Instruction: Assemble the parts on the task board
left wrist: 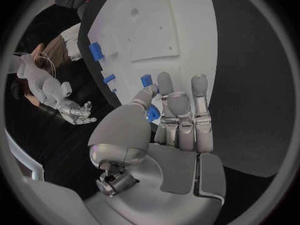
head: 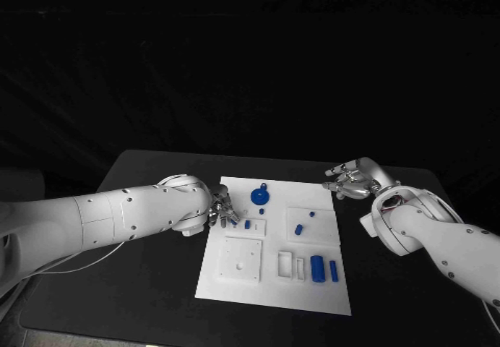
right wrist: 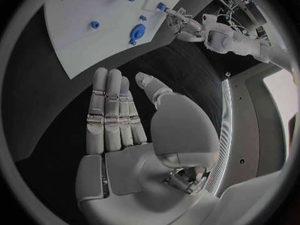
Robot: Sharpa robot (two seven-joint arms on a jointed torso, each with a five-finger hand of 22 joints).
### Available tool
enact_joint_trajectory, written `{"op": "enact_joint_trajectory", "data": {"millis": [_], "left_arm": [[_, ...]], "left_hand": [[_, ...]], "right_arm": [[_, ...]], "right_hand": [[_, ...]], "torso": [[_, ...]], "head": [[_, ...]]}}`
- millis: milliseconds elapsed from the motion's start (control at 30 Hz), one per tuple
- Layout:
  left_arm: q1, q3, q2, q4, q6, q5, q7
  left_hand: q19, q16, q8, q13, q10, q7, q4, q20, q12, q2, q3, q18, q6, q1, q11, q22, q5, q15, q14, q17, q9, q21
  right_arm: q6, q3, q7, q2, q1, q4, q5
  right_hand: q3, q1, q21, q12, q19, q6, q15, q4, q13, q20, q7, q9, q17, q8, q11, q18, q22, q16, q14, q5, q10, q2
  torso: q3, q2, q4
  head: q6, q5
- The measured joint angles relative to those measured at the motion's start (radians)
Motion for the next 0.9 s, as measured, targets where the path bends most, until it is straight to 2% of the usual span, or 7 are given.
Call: {"op": "enact_joint_trajectory", "data": {"millis": [900], "left_arm": [[-0.002, 0.0, 0.003, -0.009, 0.041, -0.012, 0.011]], "left_hand": [[0.0, 0.0, -0.003, -0.001, 0.0, 0.0, -0.001, 0.0, 0.0, 0.0, -0.001, 0.0, 0.0, 0.0, 0.0, 0.001, 0.0, 0.0, 0.0, 0.002, 0.001, 0.0]], "right_arm": [[-0.017, 0.0, 0.021, 0.0, 0.0, -0.006, 0.047]], "right_hand": [[-0.007, 0.0, 0.0, 0.021, 0.0, 0.0, 0.001, -0.001, -0.072, 0.0, 0.0, 0.0, -0.04, 0.0, 0.002, 0.0, -0.048, -0.014, 0.001, 0.0, -0.003, 0.0]], "torso": [[-0.0001, 0.0, 0.0006]], "head": [[-0.005, -0.001]]}}
